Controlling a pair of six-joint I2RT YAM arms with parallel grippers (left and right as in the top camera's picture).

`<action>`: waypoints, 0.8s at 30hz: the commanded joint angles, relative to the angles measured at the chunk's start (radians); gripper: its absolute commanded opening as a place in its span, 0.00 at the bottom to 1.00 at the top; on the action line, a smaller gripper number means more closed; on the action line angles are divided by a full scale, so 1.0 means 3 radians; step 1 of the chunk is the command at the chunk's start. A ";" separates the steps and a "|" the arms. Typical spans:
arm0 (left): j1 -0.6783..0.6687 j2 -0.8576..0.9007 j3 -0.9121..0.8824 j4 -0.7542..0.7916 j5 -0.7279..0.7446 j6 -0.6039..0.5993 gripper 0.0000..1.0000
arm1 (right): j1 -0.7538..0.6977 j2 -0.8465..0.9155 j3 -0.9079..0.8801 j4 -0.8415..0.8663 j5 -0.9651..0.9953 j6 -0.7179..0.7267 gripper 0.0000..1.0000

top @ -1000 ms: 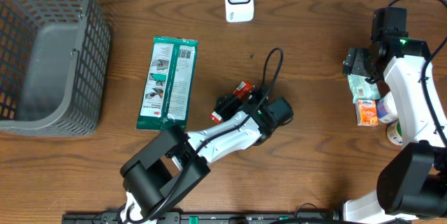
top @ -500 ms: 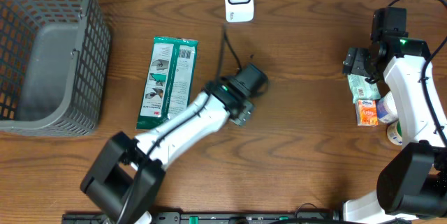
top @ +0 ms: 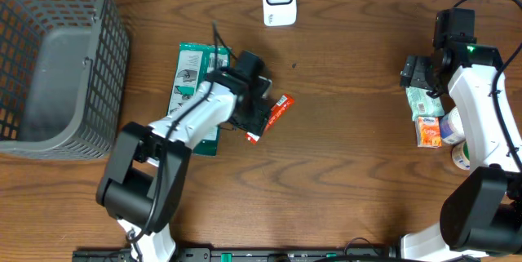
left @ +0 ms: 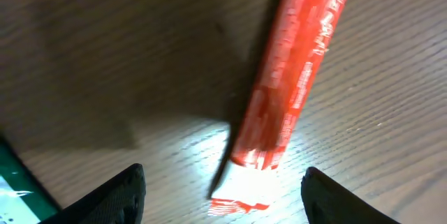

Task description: Scan the item barcode

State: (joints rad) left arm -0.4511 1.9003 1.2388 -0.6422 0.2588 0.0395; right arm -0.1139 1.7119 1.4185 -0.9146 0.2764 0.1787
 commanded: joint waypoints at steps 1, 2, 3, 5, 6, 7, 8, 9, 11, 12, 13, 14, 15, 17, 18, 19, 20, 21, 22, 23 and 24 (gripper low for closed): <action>0.0048 0.0112 -0.0037 0.0052 0.0245 0.0120 0.70 | -0.0014 -0.0058 0.0046 0.0008 0.0009 0.0051 0.99; 0.0047 0.0146 -0.0047 0.0079 0.0248 0.0118 0.70 | -0.0014 -0.0058 0.0046 0.0009 0.0009 0.0051 0.99; 0.0047 0.0184 -0.0058 0.0111 0.0280 0.0120 0.70 | -0.0014 -0.0058 0.0046 0.0008 0.0009 0.0051 0.99; 0.0047 0.0247 -0.0079 0.0177 0.0465 0.0135 0.69 | -0.0014 -0.0058 0.0046 0.0008 0.0009 0.0051 0.99; 0.0047 0.0291 -0.0084 0.0200 0.0604 0.0170 0.69 | -0.0014 -0.0058 0.0046 0.0009 0.0009 0.0051 0.99; 0.0047 0.0324 -0.0084 0.0209 0.0689 0.0189 0.67 | -0.0014 -0.0058 0.0046 0.0008 0.0009 0.0051 0.99; 0.0047 0.0380 -0.0084 0.0226 0.0753 0.0189 0.64 | -0.0014 -0.0058 0.0046 0.0009 0.0009 0.0051 0.99; 0.0047 0.0418 -0.0084 0.0226 0.0773 0.0186 0.60 | -0.0014 -0.0058 0.0046 0.0008 0.0009 0.0051 0.99; 0.0046 0.0496 -0.0084 0.0211 0.0776 0.0151 0.52 | -0.0014 -0.0058 0.0046 0.0008 0.0009 0.0051 0.99; 0.0043 0.0570 -0.0084 0.0184 0.0779 0.0084 0.45 | -0.0014 -0.0058 0.0046 0.0009 0.0009 0.0051 0.99; 0.0043 0.0604 -0.0084 0.0174 0.0810 0.0062 0.42 | -0.0014 -0.0058 0.0046 0.0009 0.0009 0.0051 0.99; 0.0045 0.0642 -0.0084 0.0165 0.0867 0.0061 0.40 | -0.0014 -0.0058 0.0046 0.0009 0.0009 0.0051 0.99; 0.0045 0.0676 -0.0084 0.0165 0.0924 0.0058 0.39 | -0.0014 -0.0058 0.0046 0.0009 0.0009 0.0051 0.99; 0.0045 0.0707 -0.0084 0.0170 0.0933 0.0051 0.37 | -0.0014 -0.0058 0.0046 0.0009 0.0009 0.0051 0.99; 0.0045 0.0707 -0.0084 0.0177 0.0933 0.0051 0.35 | -0.0014 -0.0058 0.0046 0.0009 0.0009 0.0051 0.99; 0.0045 0.0707 -0.0084 0.0179 0.0933 0.0050 0.34 | -0.0014 -0.0058 0.0046 0.0008 0.0009 0.0051 0.99; 0.0045 0.0707 -0.0084 0.0189 0.0933 0.0047 0.33 | -0.0014 -0.0058 0.0046 0.0009 0.0009 0.0051 0.99; 0.0045 0.0707 -0.0084 0.0195 0.0932 0.0036 0.30 | -0.0014 -0.0058 0.0046 0.0008 0.0009 0.0051 0.99; 0.0045 0.0707 -0.0084 0.0202 0.0932 0.0036 0.26 | -0.0014 -0.0058 0.0046 0.0008 0.0009 0.0051 0.99; 0.0045 0.0707 -0.0084 0.0206 0.0932 0.0027 0.24 | -0.0014 -0.0058 0.0046 0.0009 0.0009 0.0051 0.99; 0.0043 0.0707 -0.0084 0.0215 0.0933 0.0010 0.22 | -0.0014 -0.0058 0.0046 0.0008 0.0009 0.0051 0.99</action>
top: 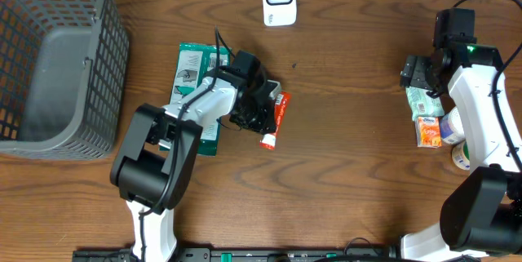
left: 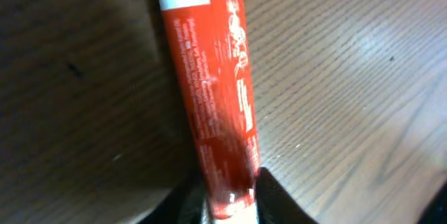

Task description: Scan the item barcode

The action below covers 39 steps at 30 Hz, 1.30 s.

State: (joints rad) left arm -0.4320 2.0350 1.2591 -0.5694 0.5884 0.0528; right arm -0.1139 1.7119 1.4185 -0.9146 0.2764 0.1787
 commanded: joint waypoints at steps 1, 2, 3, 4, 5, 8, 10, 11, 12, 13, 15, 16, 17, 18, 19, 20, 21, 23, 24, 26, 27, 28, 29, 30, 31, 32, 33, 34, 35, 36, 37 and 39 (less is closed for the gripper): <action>-0.0023 0.0258 -0.0151 -0.0013 -0.0167 -0.0075 0.20 | -0.0014 -0.0058 0.0046 0.0009 0.0009 0.0051 0.99; -0.0023 0.0259 -0.0151 0.0006 -0.0165 -0.0111 0.19 | -0.0014 -0.0058 0.0046 0.0008 0.0009 0.0051 0.99; -0.0023 0.0259 -0.0151 0.0020 -0.0167 -0.0141 0.19 | -0.0014 -0.0058 0.0046 0.0008 0.0009 0.0051 0.99; -0.0023 0.0259 -0.0151 0.0034 -0.0167 -0.0164 0.19 | -0.0014 -0.0058 0.0046 0.0009 0.0009 0.0051 0.99; -0.0023 0.0259 -0.0151 0.0051 -0.0167 -0.0170 0.18 | -0.0014 -0.0058 0.0046 0.0008 0.0009 0.0051 0.99; -0.0023 0.0259 -0.0151 0.0086 -0.0167 -0.0175 0.19 | -0.0014 -0.0058 0.0046 0.0009 0.0009 0.0051 0.99; -0.0023 0.0259 -0.0151 0.0112 -0.0167 -0.0196 0.19 | -0.0014 -0.0058 0.0046 0.0009 0.0009 0.0051 0.99; -0.0023 0.0259 -0.0151 0.0121 -0.0168 -0.0196 0.11 | -0.0014 -0.0058 0.0046 0.0009 0.0009 0.0051 0.99; -0.0023 0.0259 -0.0151 0.0130 -0.0168 -0.0197 0.08 | -0.0014 -0.0058 0.0046 0.0008 0.0009 0.0051 0.99; -0.0023 0.0259 -0.0151 0.0136 -0.0169 -0.0210 0.07 | -0.0014 -0.0058 0.0046 0.0008 0.0009 0.0050 0.99; -0.0023 0.0259 -0.0151 0.0136 -0.0177 -0.0245 0.07 | -0.0014 -0.0058 0.0046 0.0008 0.0009 0.0051 0.99; -0.0023 0.0258 -0.0151 0.0135 -0.0195 -0.0276 0.08 | -0.0014 -0.0058 0.0046 0.0008 0.0009 0.0051 0.99; -0.0023 0.0254 -0.0150 0.0134 -0.0226 -0.0310 0.07 | -0.0014 -0.0058 0.0046 0.0008 0.0009 0.0051 0.99; -0.0022 0.0245 -0.0146 0.0131 -0.0304 -0.0365 0.07 | -0.0014 -0.0058 0.0046 0.0009 0.0009 0.0051 0.99; -0.0023 0.0212 -0.0136 0.0118 -0.0493 -0.0459 0.08 | -0.0014 -0.0058 0.0046 0.0009 0.0009 0.0051 0.99; -0.0023 0.0174 -0.0132 0.0107 -0.0612 -0.0491 0.07 | -0.0014 -0.0058 0.0046 0.0009 0.0009 0.0051 0.99; -0.0023 0.0122 -0.0132 0.0095 -0.0715 -0.0496 0.07 | -0.0014 -0.0058 0.0046 0.0029 -0.0005 0.0069 0.99; -0.0025 -0.0041 -0.0132 0.0058 -0.0889 -0.0496 0.07 | -0.0014 -0.0058 0.0046 0.0097 -0.0079 0.0076 0.99; -0.0025 -0.0128 -0.0132 0.0043 -0.0947 -0.0496 0.07 | -0.0014 -0.0058 0.0046 0.0098 -0.0151 0.0078 0.99; -0.0025 -0.0423 -0.0132 0.0020 -0.1141 -0.0496 0.07 | -0.0011 -0.0058 0.0046 0.0050 -0.0596 0.0078 0.99; -0.0025 -0.0529 -0.0132 0.0020 -0.1202 -0.0495 0.07 | -0.0010 -0.0058 0.0046 0.0013 -0.0865 0.0076 0.99; -0.0025 -0.0618 -0.0132 0.0020 -0.1233 -0.0495 0.07 | -0.0011 -0.0058 0.0046 0.0010 -0.1033 0.0076 0.99; -0.0025 -0.0688 -0.0132 0.0018 -0.1232 -0.0493 0.07 | -0.0018 -0.0058 0.0046 0.0009 -0.1174 0.0076 0.99; -0.0025 -0.0757 -0.0132 0.0006 -0.1232 -0.0493 0.07 | -0.0017 -0.0058 0.0046 -0.0024 -0.1362 0.0074 0.99; -0.0025 -0.0810 -0.0132 -0.0010 -0.1232 -0.0492 0.07 | -0.0013 -0.0062 0.0046 -0.0072 -0.1553 0.0075 0.99; -0.0025 -0.0849 -0.0132 -0.0033 -0.1232 -0.0491 0.07 | -0.0008 -0.0065 0.0046 -0.0071 -0.1845 0.0084 0.99; -0.0025 -0.0875 -0.0132 -0.0048 -0.1232 -0.0477 0.07 | 0.0001 -0.0062 0.0042 -0.0067 -0.2211 0.0084 0.99; -0.0025 -0.0881 -0.0132 -0.0058 -0.1232 -0.0472 0.07 | 0.0013 -0.0056 0.0025 -0.0041 -0.2506 0.0083 0.95; -0.0025 -0.0880 -0.0132 -0.0069 -0.1232 -0.0468 0.07 | 0.0037 -0.0056 -0.0003 -0.0005 -0.2818 0.0084 0.90; -0.0025 -0.0868 -0.0137 -0.0070 -0.1231 -0.0469 0.07 | 0.0072 -0.0056 -0.0034 0.0032 -0.3021 0.0084 0.90; -0.0025 -0.0855 -0.0142 -0.0076 -0.1227 -0.0470 0.07 | 0.0130 -0.0055 -0.0072 0.0055 -0.3143 0.0088 0.89; -0.0025 -0.0801 -0.0149 -0.0130 -0.1213 -0.0478 0.07 | 0.0336 -0.0050 -0.0188 0.0114 -0.3112 0.0155 0.74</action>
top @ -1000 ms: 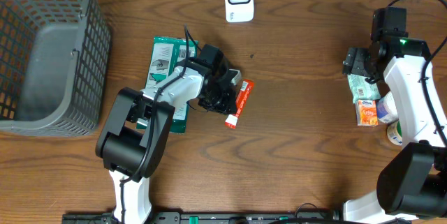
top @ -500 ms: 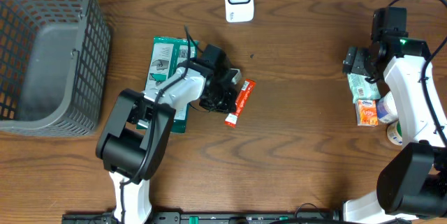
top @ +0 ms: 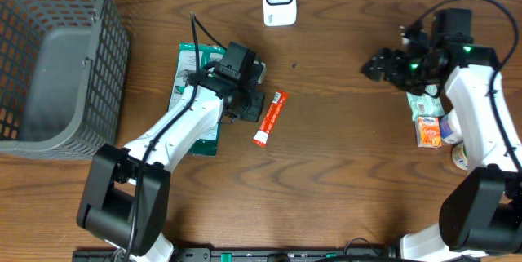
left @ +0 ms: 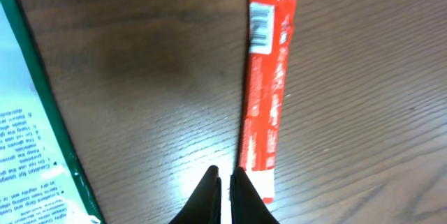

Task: Scan the item barcode
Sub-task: 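Move the right gripper to the red stick and grasp its end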

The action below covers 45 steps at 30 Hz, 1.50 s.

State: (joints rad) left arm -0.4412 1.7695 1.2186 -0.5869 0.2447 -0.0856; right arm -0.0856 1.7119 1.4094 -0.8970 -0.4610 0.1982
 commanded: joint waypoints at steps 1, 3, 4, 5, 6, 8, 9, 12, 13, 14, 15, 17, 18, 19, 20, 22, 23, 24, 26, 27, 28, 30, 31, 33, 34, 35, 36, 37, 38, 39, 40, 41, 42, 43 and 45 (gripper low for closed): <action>0.0005 0.0095 -0.0014 -0.0102 -0.0061 -0.0020 0.07 | 0.0329 -0.0050 -0.0219 0.0114 -0.0614 0.0146 0.73; 0.0009 0.0106 -0.0014 -0.0167 -0.0060 -0.0020 0.07 | 0.0556 -0.0048 -0.0376 0.0320 -0.0488 0.0336 0.77; 0.0015 0.0106 -0.0014 -0.0200 -0.0058 -0.0020 0.07 | 0.0694 -0.0039 -0.0482 0.0497 -0.0367 0.0497 0.78; 0.0025 0.0106 -0.0014 -0.0223 -0.0056 -0.0020 0.07 | 0.0819 -0.0036 -0.0580 0.0674 -0.0257 0.0654 0.77; 0.0037 0.0106 -0.0014 -0.0249 -0.0055 -0.0020 0.07 | 0.0937 -0.0022 -0.0673 0.0852 -0.0165 0.0797 0.75; 0.0074 0.0106 -0.0015 -0.0305 -0.0014 -0.0020 0.07 | 0.1189 0.0015 -0.0857 0.1268 -0.0090 0.0999 0.68; 0.0103 0.0106 -0.0019 -0.0319 0.0046 -0.0020 0.07 | 0.1317 0.0047 -0.0940 0.1480 -0.0056 0.1085 0.61; 0.0186 0.0106 -0.0056 -0.0299 0.0272 -0.0019 0.07 | 0.1593 0.0153 -0.1074 0.1891 0.0163 0.1305 0.40; 0.0219 0.0106 -0.0076 -0.0281 0.0322 -0.0019 0.07 | 0.1680 0.0202 -0.1096 0.1995 0.0273 0.1356 0.34; 0.0245 0.0107 -0.0086 -0.0271 0.0354 -0.0019 0.07 | 0.1743 0.0245 -0.1101 0.2065 0.0357 0.1372 0.30; 0.0271 0.0113 -0.0093 -0.0261 0.0385 -0.0019 0.07 | 0.1798 0.0294 -0.1101 0.2132 0.0416 0.1371 0.28; 0.0312 0.0128 -0.0099 -0.0233 0.0483 -0.0019 0.07 | 0.1896 0.0412 -0.1101 0.2291 0.0483 0.1368 0.22; 0.0320 0.0139 -0.0106 -0.0209 0.0525 -0.0018 0.07 | 0.1937 0.0481 -0.1101 0.2383 0.0488 0.1363 0.19; 0.0324 0.0155 -0.0116 -0.0173 0.0558 -0.0019 0.07 | 0.1958 0.0528 -0.1102 0.2448 0.0488 0.1356 0.14; 0.0324 0.0179 -0.0125 -0.0126 0.0591 -0.0020 0.07 | 0.1989 0.0601 -0.1101 0.2539 0.0488 0.1356 0.06; 0.0320 0.0258 -0.0130 -0.0060 0.0688 -0.0020 0.07 | 0.2010 0.0707 -0.1101 0.2639 0.0488 0.1357 0.01; 0.0315 0.0323 -0.0130 -0.0028 0.0771 -0.0020 0.07 | 0.2009 0.0754 -0.1102 0.2658 0.0490 0.1356 0.01; 0.0315 0.0371 -0.0130 -0.0008 0.0830 -0.0020 0.07 | 0.2008 0.0790 -0.1102 0.2656 0.0493 0.1357 0.01; 0.0315 0.0521 -0.0130 0.0032 0.0895 -0.0020 0.08 | 0.1999 0.0866 -0.1102 0.2626 0.0537 0.1357 0.01; 0.0317 0.0582 -0.0130 0.0047 0.0895 -0.0020 0.07 | 0.1995 0.0900 -0.1101 0.2608 0.0567 0.1357 0.01; 0.0317 0.0661 -0.0130 0.0071 0.0894 -0.0019 0.07 | 0.1996 0.0938 -0.1102 0.2576 0.0627 0.1357 0.01; 0.0317 0.0767 -0.0130 0.0107 0.0896 -0.0020 0.07 | 0.1995 0.0998 -0.1102 0.2532 0.0777 0.1357 0.01; 0.0317 0.0799 -0.0130 0.0111 0.0896 -0.0019 0.07 | 0.1995 0.1025 -0.1102 0.2519 0.0865 0.1357 0.01; 0.0317 0.0856 -0.0130 0.0106 0.0912 -0.0019 0.07 | 0.1991 0.1091 -0.1102 0.2523 0.0935 0.1362 0.01; 0.0315 0.0861 -0.0130 0.0100 0.0942 -0.0019 0.07 | 0.1987 0.1128 -0.1102 0.2528 0.0933 0.1408 0.01; 0.0315 0.0861 -0.0130 0.0079 0.1036 -0.0017 0.07 | 0.1986 0.1181 -0.1102 0.2510 0.0919 0.1527 0.01; 0.0317 0.0861 -0.0130 0.0069 0.1059 -0.0014 0.08 | 0.1982 0.1205 -0.1102 0.2490 0.0905 0.1589 0.01; 0.0317 0.0861 -0.0130 0.0056 0.1063 -0.0003 0.08 | 0.1979 0.1227 -0.1102 0.2486 0.0871 0.1620 0.01; 0.0317 0.0861 -0.0130 0.0047 0.1064 0.0011 0.11 | 0.1968 0.1230 -0.1102 0.2481 0.0816 0.1619 0.01; 0.0317 0.0861 -0.0130 0.0031 0.1068 0.0020 0.14 | 0.1958 0.1233 -0.1102 0.2477 0.0809 0.1617 0.01; 0.0317 0.0861 -0.0130 0.0014 0.1069 0.0019 0.17 | 0.1942 0.1233 -0.1102 0.2477 0.0806 0.1617 0.01; 0.0317 0.0861 -0.0130 -0.0008 0.1071 0.0019 0.23 | 0.1928 0.1233 -0.1102 0.2477 0.0804 0.1617 0.01; 0.0317 0.0861 -0.0130 -0.0025 0.1076 0.0019 0.28 | 0.1918 0.1233 -0.1102 0.2477 0.0781 0.1617 0.01; 0.0317 0.0861 -0.0130 -0.0051 0.1082 0.0019 0.32 | 0.1900 0.1233 -0.1102 0.2477 0.0745 0.1617 0.01; 0.0317 0.0861 -0.0130 -0.0089 0.1083 0.0019 0.36 | 0.1872 0.1233 -0.1102 0.2480 0.0690 0.1617 0.01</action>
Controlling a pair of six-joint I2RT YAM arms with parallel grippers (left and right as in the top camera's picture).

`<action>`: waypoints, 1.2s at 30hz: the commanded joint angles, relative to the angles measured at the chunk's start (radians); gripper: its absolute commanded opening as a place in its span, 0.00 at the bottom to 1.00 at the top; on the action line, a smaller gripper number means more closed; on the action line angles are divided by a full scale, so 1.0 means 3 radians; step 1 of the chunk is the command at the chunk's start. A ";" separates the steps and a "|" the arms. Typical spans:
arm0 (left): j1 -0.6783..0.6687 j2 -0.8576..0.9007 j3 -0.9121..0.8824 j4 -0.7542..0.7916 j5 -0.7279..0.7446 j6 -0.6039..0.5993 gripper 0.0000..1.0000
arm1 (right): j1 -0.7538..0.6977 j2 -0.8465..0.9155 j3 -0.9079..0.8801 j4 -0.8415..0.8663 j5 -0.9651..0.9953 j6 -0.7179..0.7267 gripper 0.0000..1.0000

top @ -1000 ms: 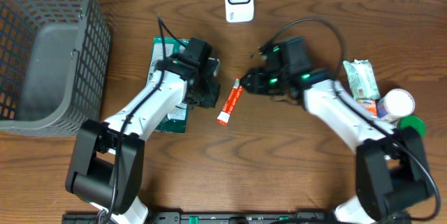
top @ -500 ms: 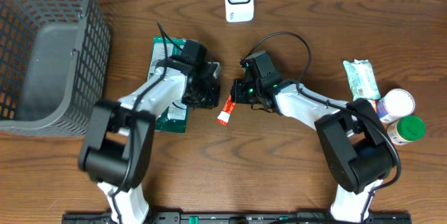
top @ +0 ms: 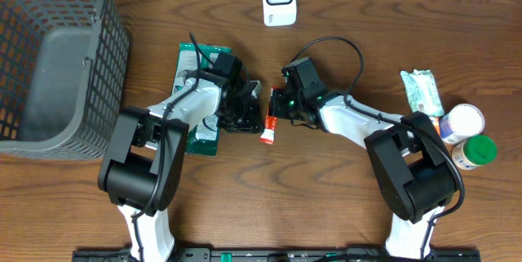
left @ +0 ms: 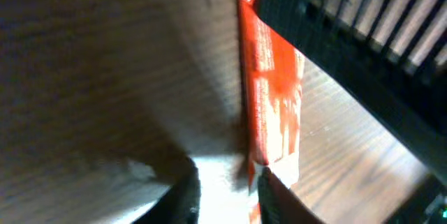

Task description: Scan the item barcode

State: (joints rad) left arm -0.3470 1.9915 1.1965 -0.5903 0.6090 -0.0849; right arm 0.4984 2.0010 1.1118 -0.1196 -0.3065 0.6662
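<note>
A red stick packet lies mid-table, below the white scanner. My right gripper covers its upper end and appears shut on it. In the left wrist view the packet is twisted up on edge, its top under the right gripper's black housing. My left gripper sits just left of the packet's lower end. Its fingers stand a little apart, with only bare table between them. The packet's white end touches the outer side of the right finger. The barcode is hidden.
A flat green packet lies under the left arm. A grey wire basket fills the far left. At the right edge are a pale tissue pack, a white-lidded tub and a green-lidded one.
My right gripper was in the air near the right-hand items; now it is on the packet's upper end. My left gripper, shut then, now stands slightly open against the packet's lower end.
First my left gripper was open over the slanted packet's lower end, the right arm parked at the right. Then the left was at that end and the packet stood straighter. Then it was shut beside the flat packet, barcode up. Now both grippers are at the packet.
</note>
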 commanded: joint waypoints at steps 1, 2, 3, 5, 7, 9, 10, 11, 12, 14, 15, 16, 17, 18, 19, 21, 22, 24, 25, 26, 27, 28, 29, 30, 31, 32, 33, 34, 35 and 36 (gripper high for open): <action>0.0003 0.0121 -0.0056 -0.0090 -0.0114 0.0017 0.39 | -0.0088 0.0270 -0.0111 -0.0111 0.0167 0.0056 0.01; 0.0003 0.0121 -0.0056 -0.0100 -0.0075 0.0018 0.41 | -0.0089 0.0270 -0.0111 -0.0111 0.0164 0.0056 0.01; 0.0006 0.0121 -0.0056 -0.0103 -0.0010 0.0017 0.45 | -0.0092 0.0270 -0.0111 -0.0111 0.0153 0.0056 0.01; 0.0006 0.0121 -0.0056 -0.0099 0.0184 0.0018 0.48 | -0.0097 0.0270 -0.0111 -0.0111 0.0149 0.0055 0.01; 0.0006 0.0121 -0.0056 -0.0099 0.0323 0.0019 0.48 | -0.0102 0.0270 -0.0111 -0.0098 0.0109 0.0055 0.01; 0.0006 0.0121 -0.0056 -0.0099 0.0412 0.0019 0.49 | -0.0117 0.0270 -0.0111 -0.0088 0.0042 0.0053 0.01; 0.0005 0.0121 -0.0056 -0.0099 0.0446 0.0023 0.49 | -0.0130 0.0270 -0.0111 -0.0085 0.0014 0.0048 0.01; 0.0005 0.0121 -0.0056 -0.0099 0.0478 0.0032 0.49 | -0.0140 0.0270 -0.0111 -0.0075 -0.0031 0.0043 0.01; 0.0001 0.0121 -0.0056 -0.0098 0.0495 0.0031 0.49 | -0.0153 0.0270 -0.0111 -0.0070 -0.0074 0.0041 0.01; -0.0023 0.0121 -0.0056 -0.0083 0.0501 0.0031 0.49 | -0.0168 0.0270 -0.0111 -0.0052 -0.0123 0.0041 0.01; -0.0041 0.0121 -0.0056 -0.0055 0.0500 0.0031 0.49 | -0.0175 0.0270 -0.0111 -0.0042 -0.0144 0.0032 0.01; -0.0055 0.0121 -0.0056 -0.0024 0.0498 0.0031 0.49 | -0.0175 0.0270 -0.0111 -0.0034 -0.0155 0.0031 0.01; -0.0074 0.0121 -0.0056 0.0020 0.0492 0.0029 0.49 | -0.0177 0.0270 -0.0111 -0.0022 -0.0172 0.0029 0.01; -0.0088 0.0121 -0.0056 0.0058 0.0459 0.0028 0.49 | -0.0175 0.0270 -0.0111 -0.0010 -0.0195 0.0018 0.01; -0.0106 0.0121 -0.0056 0.0100 0.0409 0.0027 0.49 | -0.0175 0.0270 -0.0111 0.0004 -0.0234 0.0015 0.01; -0.0130 0.0123 -0.0056 0.0156 0.0361 0.0006 0.49 | -0.0175 0.0270 -0.0111 0.0019 -0.0296 -0.0010 0.01; -0.0144 0.0131 -0.0056 0.0183 0.0364 -0.0003 0.49 | -0.0175 0.0270 -0.0111 0.0027 -0.0312 -0.0024 0.01; -0.0172 0.0146 -0.0056 0.0206 0.0362 -0.0011 0.49 | -0.0175 0.0270 -0.0111 0.0031 -0.0318 -0.0032 0.01; -0.0184 0.0158 -0.0056 0.0207 0.0362 -0.0010 0.49 | -0.0177 0.0270 -0.0111 0.0032 -0.0318 -0.0032 0.01; -0.0197 0.0165 -0.0056 0.0207 0.0362 -0.0010 0.49 | -0.0175 0.0270 -0.0111 0.0034 -0.0318 -0.0032 0.01; -0.0211 0.0184 -0.0056 0.0209 0.0362 -0.0010 0.49 | -0.0175 0.0270 -0.0111 0.0039 -0.0319 -0.0032 0.01; -0.0225 0.0205 -0.0056 0.0209 0.0361 -0.0010 0.49 | -0.0177 0.0270 -0.0111 0.0041 -0.0318 -0.0032 0.01; -0.0234 0.0220 -0.0056 0.0211 0.0360 -0.0010 0.49 | -0.0177 0.0270 -0.0111 0.0043 -0.0318 -0.0032 0.01; -0.0248 0.0266 -0.0056 0.0231 0.0348 -0.0010 0.48 | -0.0175 0.0270 -0.0111 0.0053 -0.0343 -0.0033 0.01; -0.0252 0.0303 -0.0056 0.0253 0.0350 -0.0010 0.48 | -0.0175 0.0270 -0.0111 0.0065 -0.0379 -0.0033 0.01; -0.0252 0.0328 -0.0056 0.0264 0.0350 -0.0010 0.47 | -0.0175 0.0270 -0.0111 0.0079 -0.0408 -0.0043 0.01; -0.0252 0.0359 -0.0056 0.0275 0.0350 -0.0010 0.41 | -0.0175 0.0270 -0.0111 0.0090 -0.0432 -0.0058 0.01; -0.0252 0.0375 -0.0056 0.0281 0.0350 -0.0010 0.37 | -0.0175 0.0270 -0.0111 0.0093 -0.0443 -0.0065 0.01; -0.0251 0.0383 -0.0056 0.0281 0.0350 -0.0010 0.31 | -0.0175 0.0270 -0.0111 0.0093 -0.0441 -0.0069 0.01; -0.0251 0.0383 -0.0056 0.0281 0.0350 -0.0010 0.28 | -0.0175 0.0270 -0.0111 0.0092 -0.0441 -0.0072 0.01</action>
State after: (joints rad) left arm -0.3996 2.0377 1.1976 -0.5030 0.7616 -0.0837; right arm 0.4377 2.0285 1.1099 -0.0776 -0.4751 0.6624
